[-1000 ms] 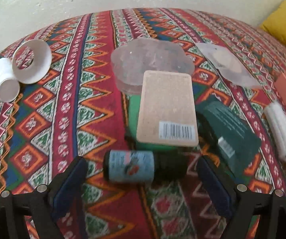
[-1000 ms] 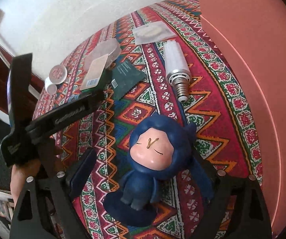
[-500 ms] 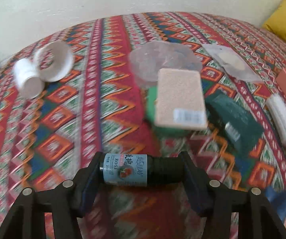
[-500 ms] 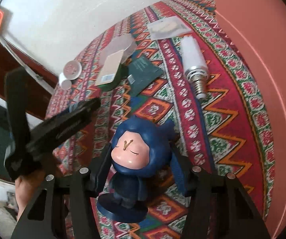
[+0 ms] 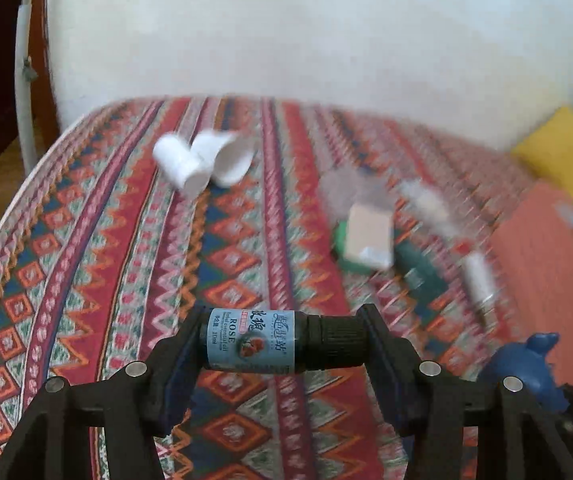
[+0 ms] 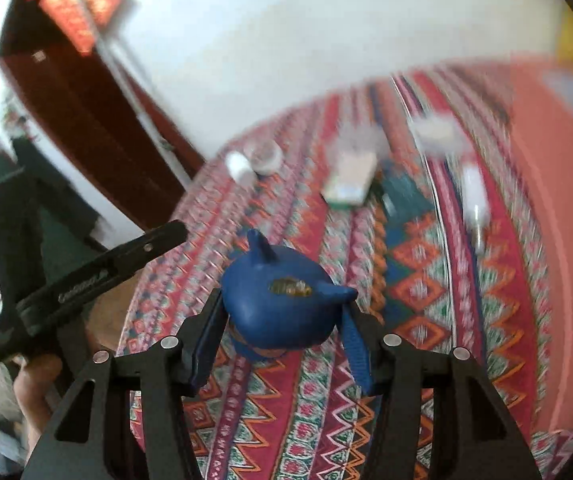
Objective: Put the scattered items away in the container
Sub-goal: 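Lift the blue doll and ROSE bottle toward the pink box with both tools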
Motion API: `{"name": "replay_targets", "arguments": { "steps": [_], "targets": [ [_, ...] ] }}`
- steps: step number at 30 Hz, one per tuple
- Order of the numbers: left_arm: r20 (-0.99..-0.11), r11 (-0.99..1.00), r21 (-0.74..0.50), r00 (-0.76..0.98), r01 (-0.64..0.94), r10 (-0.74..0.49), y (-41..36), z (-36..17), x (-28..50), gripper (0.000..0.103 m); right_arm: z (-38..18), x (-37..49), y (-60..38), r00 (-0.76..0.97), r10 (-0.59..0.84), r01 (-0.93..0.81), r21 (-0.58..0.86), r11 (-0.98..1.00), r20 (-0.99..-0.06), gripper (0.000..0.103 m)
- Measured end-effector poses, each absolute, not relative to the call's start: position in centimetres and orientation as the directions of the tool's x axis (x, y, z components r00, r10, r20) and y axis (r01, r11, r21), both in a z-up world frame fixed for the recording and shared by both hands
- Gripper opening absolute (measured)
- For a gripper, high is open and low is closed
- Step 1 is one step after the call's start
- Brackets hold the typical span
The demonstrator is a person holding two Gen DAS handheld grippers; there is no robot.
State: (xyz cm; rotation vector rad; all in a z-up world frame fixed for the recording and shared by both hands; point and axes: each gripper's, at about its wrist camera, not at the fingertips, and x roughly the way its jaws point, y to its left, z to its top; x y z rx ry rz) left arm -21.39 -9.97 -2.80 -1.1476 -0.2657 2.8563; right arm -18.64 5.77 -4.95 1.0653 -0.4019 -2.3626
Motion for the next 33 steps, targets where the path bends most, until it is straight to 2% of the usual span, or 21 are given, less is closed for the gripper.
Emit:
{"name": "replay_targets", "arguments": {
  "steps": [3, 8, 20, 33],
  "targets": [
    [-0.636, -0.976, -0.218, -0.757, -0.010, 0.150, -10.1, -0.6, -20.3, 0.063, -2.5, -17.3, 5.4, -0.622, -0.547, 0.378, 0.397, -0.836, -0.560, 0.057],
    [-0.592, -0.976, -0.212, -0.789, -0.048, 0.167, -9.6, 1.2, -18.9, 0.063, 0.0, -15.8, 5.6, -0.686, -0.524, 0.411, 0.326, -0.852, -0.505, 0.057],
    [-0.574, -0.978, -0.195, -0.799, -0.078, 0.178, -7.8, 2.7, -17.4, 0.063, 1.6, -14.2, 6.6, -0.700, -0.534, 0.431, 0.317, -0.845, -0.474, 0.057],
    [-0.535, -0.964, -0.185, -0.803, -0.191, 0.262, 0.1, 6.3, -15.5, 0.063, 5.8, -8.7, 14.5, -0.795, -0.496, 0.396, 0.320, -0.861, -0.350, 0.057]
  ]
}}
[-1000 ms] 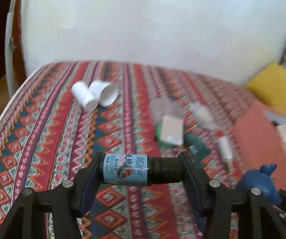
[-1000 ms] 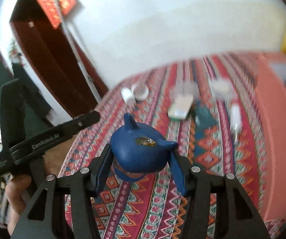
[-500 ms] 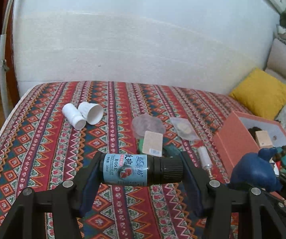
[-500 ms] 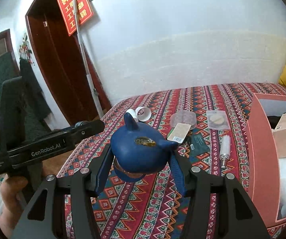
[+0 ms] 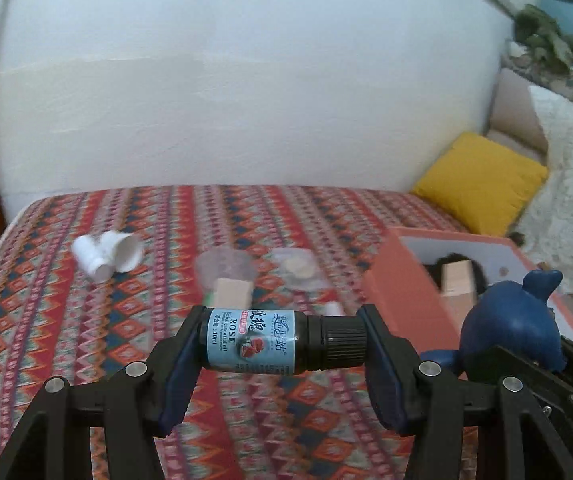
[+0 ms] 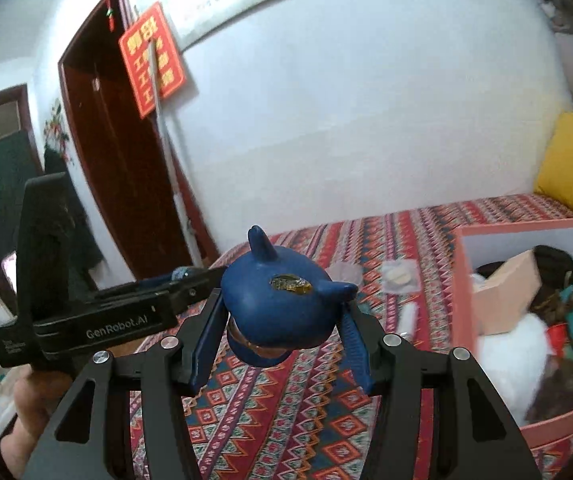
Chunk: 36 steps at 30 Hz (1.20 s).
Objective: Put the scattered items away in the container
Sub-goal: 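Lift the blue doll and ROSE bottle toward the pink box with both tools, then lower the blue doll and ROSE bottle into the pink box and open both tools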
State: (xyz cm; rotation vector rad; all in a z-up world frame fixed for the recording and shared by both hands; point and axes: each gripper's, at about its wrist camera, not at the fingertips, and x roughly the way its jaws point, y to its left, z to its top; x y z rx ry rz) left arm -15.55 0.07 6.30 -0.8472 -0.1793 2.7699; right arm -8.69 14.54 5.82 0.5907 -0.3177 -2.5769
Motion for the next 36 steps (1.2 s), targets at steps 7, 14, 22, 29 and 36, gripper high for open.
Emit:
{"name": "replay_targets", "arguments": {
  "steps": [7, 14, 22, 29, 36],
  "targets": [
    [-0.503, -0.921, -0.190, -0.772, -0.341, 0.389, 8.7, 9.2, -16.4, 0.063, 8.1, -6.3, 22.1, -0.901, -0.344, 0.258, 0.312, -0.914, -0.263, 0.057],
    [-0.521, -0.841, -0.222, -0.670, -0.493, 0.530, 19.1, 9.2, -18.9, 0.063, 9.2, -5.0, 31.3, -0.977, -0.040, -0.019, 0.272, -0.962, -0.209, 0.057],
    [-0.655, -0.806, -0.089, -0.576, -0.585, 0.490, 28.7, 4.7, -22.2, 0.063, 4.9, -10.7, 39.0, -0.900, 0.055, -0.189, 0.274, -0.943, -0.432, 0.058],
    [-0.650, -0.841, -0.010, -0.636, -0.541, 0.417, 28.3, 5.2, -22.2, 0.085, 3.5, -12.8, 40.2, -0.883, 0.079, -0.238, 0.294, -0.926, -0.463, 0.089],
    [-0.600, -0.873, -0.019, -0.693, -0.487, 0.399, 25.1, 6.9, -21.4, 0.090, 4.5, -11.9, 39.6, -0.903, 0.101, -0.244, 0.305, -0.921, -0.418, 0.091]
  ]
}}
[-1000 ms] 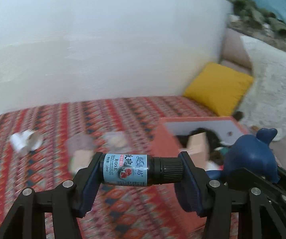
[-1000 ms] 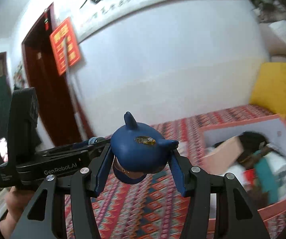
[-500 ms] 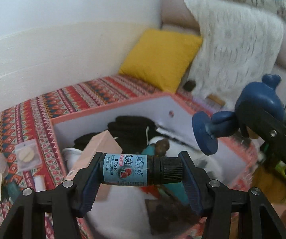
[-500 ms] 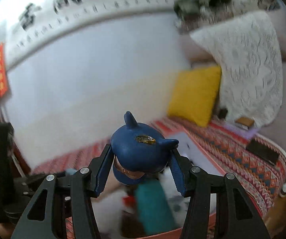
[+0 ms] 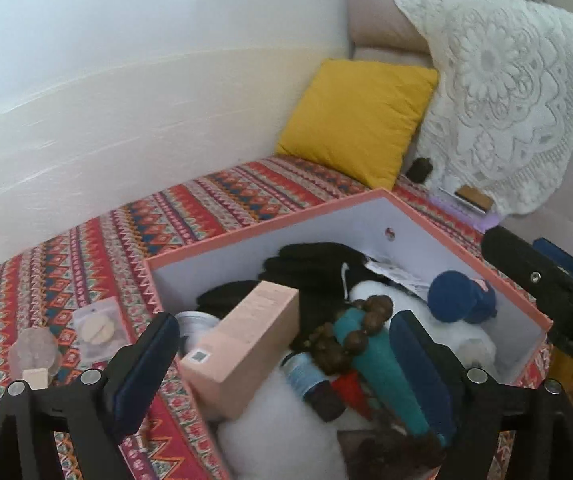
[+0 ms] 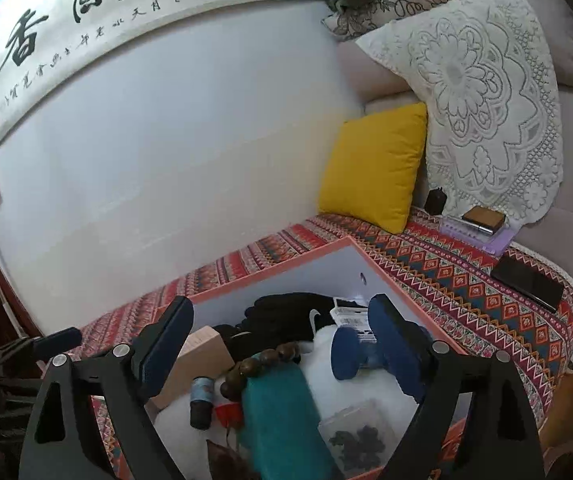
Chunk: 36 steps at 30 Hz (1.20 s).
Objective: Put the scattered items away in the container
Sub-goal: 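Lower the blue doll and ROSE bottle into the pink box and open both tools, then grasp the white pill bottle with the left tool while the right tool grasps the white cap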
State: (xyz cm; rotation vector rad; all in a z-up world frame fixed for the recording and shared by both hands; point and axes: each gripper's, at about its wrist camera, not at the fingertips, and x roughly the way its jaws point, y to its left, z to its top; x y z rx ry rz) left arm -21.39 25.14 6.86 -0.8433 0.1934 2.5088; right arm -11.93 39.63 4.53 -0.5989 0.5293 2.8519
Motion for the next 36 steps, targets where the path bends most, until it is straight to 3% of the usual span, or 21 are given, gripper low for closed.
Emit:
{"name": "replay_targets", "arguments": {
  "steps": [16, 24, 30, 36],
  "targets": [
    [-0.611, -0.949, -0.049, -0.743, -0.311, 0.275, 15.0, 5.3, -20.2, 0.090, 4.8, -12.9, 29.7, -0.927, 0.022, -0.102, 0.194, -0.976, -0.374, 0.092],
    [-0.680, -0.995, -0.018, -0.729, -0.100, 0.086, 3.0, 0.7, -20.0, 0.090, 4.1, -14.6, 20.1, -0.916, -0.127, 0.089, 0.114, -0.989, -0.380, 0.092],
    [-0.706, -0.997, -0.005, -0.706, 0.081, -0.054, -7.1, -2.7, -21.3, 0.090, 1.1, -17.8, 12.5, -0.823, -0.304, 0.279, 0.125, -0.952, -0.480, 0.092],
    [-0.738, -0.979, -0.055, -0.668, 0.198, -0.094, -13.4, -5.8, -25.7, 0.090, -3.4, -21.4, 6.7, -0.724, -0.335, 0.337, 0.115, -0.935, -0.602, 0.092]
  ]
}}
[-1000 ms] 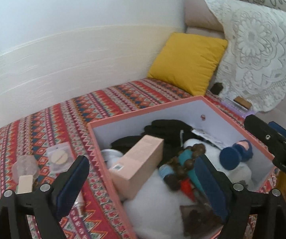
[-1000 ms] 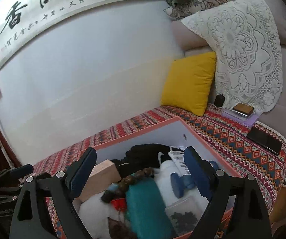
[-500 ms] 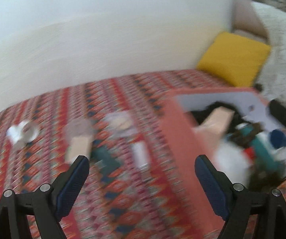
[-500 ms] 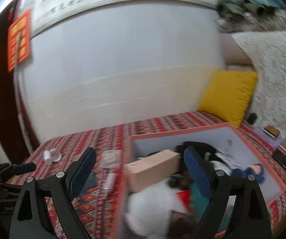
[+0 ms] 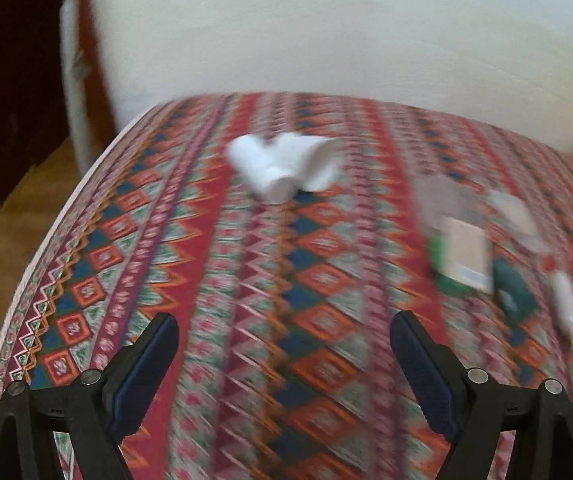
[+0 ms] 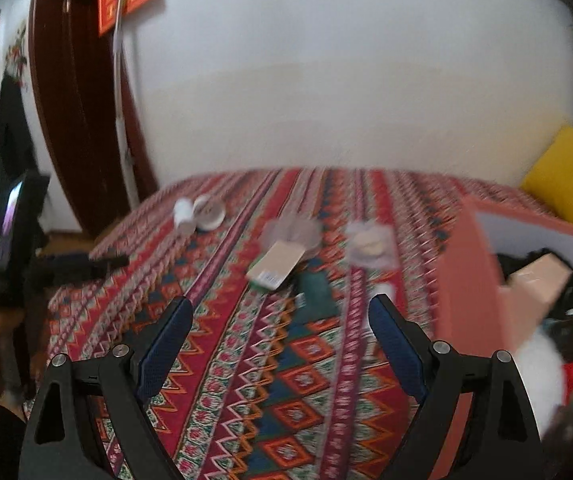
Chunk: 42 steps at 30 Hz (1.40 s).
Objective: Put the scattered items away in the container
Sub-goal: 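Grasp the white pill bottle with the left tool while the right tool grasps the white cap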
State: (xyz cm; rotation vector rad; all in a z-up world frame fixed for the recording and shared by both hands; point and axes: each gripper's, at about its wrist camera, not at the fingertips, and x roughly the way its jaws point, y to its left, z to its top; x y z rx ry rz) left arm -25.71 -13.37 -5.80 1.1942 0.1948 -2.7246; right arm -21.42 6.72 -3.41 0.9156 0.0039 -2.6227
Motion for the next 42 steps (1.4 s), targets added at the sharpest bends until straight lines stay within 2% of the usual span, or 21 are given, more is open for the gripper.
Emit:
{"name": "replay_targets", "arguments": {
  "steps": [10, 15, 22, 26, 32, 35, 38, 42],
  "targets": [
    [-0.792, -0.924, -0.135, -0.599, 0.359, -0.117, -21.1, -10.9, -34.4, 0.090, -8.7, -25.8, 3.2, -0.650, -0.317, 0.361, 0.087, -0.928, -0.690, 0.092],
    [-0.808, -0.932, -0.133, -0.582, 0.337, -0.096, -19.8, -12.8, -38.5, 0.090, -9.5, -28.7, 2.8, -0.636, -0.310, 0.342, 0.102, -0.934, -0.707, 0.092],
    [-0.783, -0.939, -0.129, -0.614, 0.319, -0.101, -20.4, -13.9, -41.1, 0.090, -8.7, -36.3, -1.2, -0.657, -0.362, 0.356, 0.151, -0.922, -0.661, 0.091],
    [-0.762, -0.940, -0.150, -0.642, 0.306, -0.087, -21.7, -14.3, -41.6, 0.090, -9.7, -39.6, -3.5, -0.619, -0.419, 0.375, 0.219, -0.901, -0.664, 0.080],
    [-0.726, -0.917, -0.258, -0.688, 0.305, -0.025, -23.4, -14.3, -40.8, 0.090, -11.1, -44.5, -6.9, -0.560, -0.503, 0.396, 0.321, -0.860, -0.658, 0.073],
    [-0.723, -0.909, -0.266, -0.690, 0.320, -0.032, -23.6, -14.2, -40.8, 0.090, -11.8, -47.0, -8.6, -0.529, -0.544, 0.404, 0.370, -0.836, -0.652, 0.074],
    [-0.722, -0.906, -0.273, -0.692, 0.322, -0.029, -23.9, -14.3, -41.0, 0.090, -12.4, -49.3, -10.2, -0.498, -0.588, 0.406, 0.428, -0.808, -0.637, 0.086],
    [-0.726, -0.911, -0.255, -0.686, 0.325, -0.041, -23.8, -14.3, -41.2, 0.090, -12.2, -51.2, -11.8, -0.468, -0.658, 0.386, 0.534, -0.753, -0.589, 0.088]
  ]
}}
